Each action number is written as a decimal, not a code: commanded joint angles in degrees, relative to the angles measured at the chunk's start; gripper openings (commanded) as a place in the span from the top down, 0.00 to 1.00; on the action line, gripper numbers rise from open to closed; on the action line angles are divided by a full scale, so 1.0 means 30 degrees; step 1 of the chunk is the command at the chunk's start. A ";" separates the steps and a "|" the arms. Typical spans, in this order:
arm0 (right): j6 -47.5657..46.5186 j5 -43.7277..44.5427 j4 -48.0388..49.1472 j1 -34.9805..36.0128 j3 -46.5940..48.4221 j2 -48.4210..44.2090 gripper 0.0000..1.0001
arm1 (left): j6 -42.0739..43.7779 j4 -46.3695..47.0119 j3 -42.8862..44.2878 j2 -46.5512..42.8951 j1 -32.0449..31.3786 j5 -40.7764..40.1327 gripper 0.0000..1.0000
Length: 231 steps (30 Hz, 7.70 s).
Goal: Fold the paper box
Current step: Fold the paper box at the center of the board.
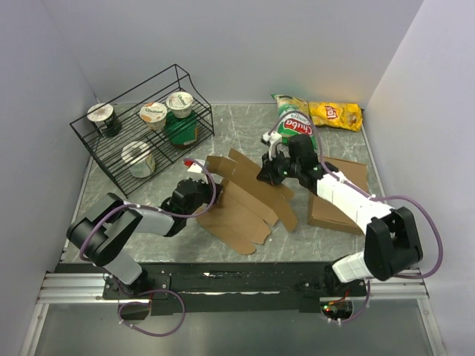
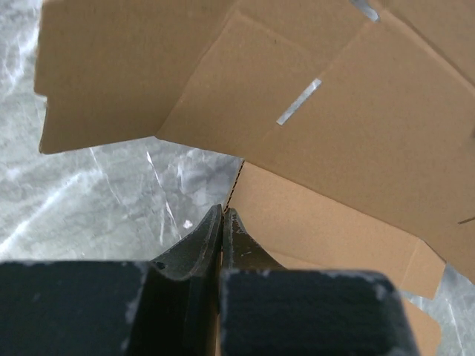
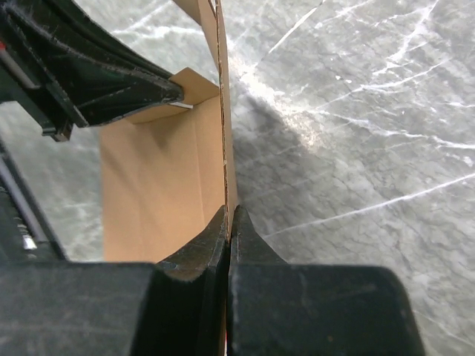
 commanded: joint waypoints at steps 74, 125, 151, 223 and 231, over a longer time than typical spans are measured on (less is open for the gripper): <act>-0.6834 0.6826 -0.0259 0.6124 0.0229 0.1335 1.00 | 0.5601 -0.1644 0.1452 -0.3358 0.7225 1.5361 0.13; -0.5251 0.8701 0.1117 0.6095 0.0054 0.1921 1.00 | -0.3071 -0.0322 0.2716 0.0077 0.1952 0.8337 0.58; -0.6570 0.7881 0.1352 0.6095 -0.0562 0.1100 1.00 | -0.1223 -0.3432 0.1952 -0.2687 0.9656 0.8449 0.03; -0.6629 1.0781 0.1148 0.7589 -0.0739 0.1539 0.81 | 0.1675 -0.1349 0.0254 -0.0774 0.7109 1.1764 0.48; -0.6044 1.0782 0.0533 0.7473 -0.0738 0.0810 0.70 | 0.2817 -0.3253 0.0782 -0.1154 0.6260 0.8924 0.80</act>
